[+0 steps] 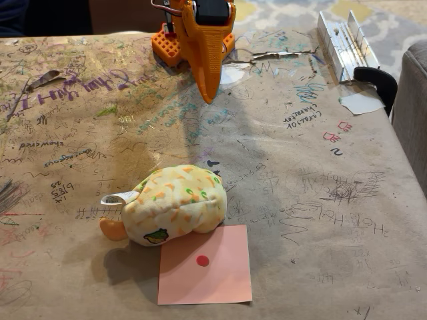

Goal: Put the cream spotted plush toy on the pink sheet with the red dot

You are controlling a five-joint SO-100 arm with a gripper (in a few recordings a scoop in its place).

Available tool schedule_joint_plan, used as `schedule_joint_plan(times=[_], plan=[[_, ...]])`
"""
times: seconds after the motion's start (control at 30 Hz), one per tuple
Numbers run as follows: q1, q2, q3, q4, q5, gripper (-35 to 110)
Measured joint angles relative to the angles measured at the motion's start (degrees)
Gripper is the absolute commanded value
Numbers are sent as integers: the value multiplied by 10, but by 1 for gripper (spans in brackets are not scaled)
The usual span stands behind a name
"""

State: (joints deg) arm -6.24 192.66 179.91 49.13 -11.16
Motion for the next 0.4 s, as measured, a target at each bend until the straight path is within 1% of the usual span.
schedule_joint_plan(times=[0.4], plan=[[11,0,0,0,0,0]])
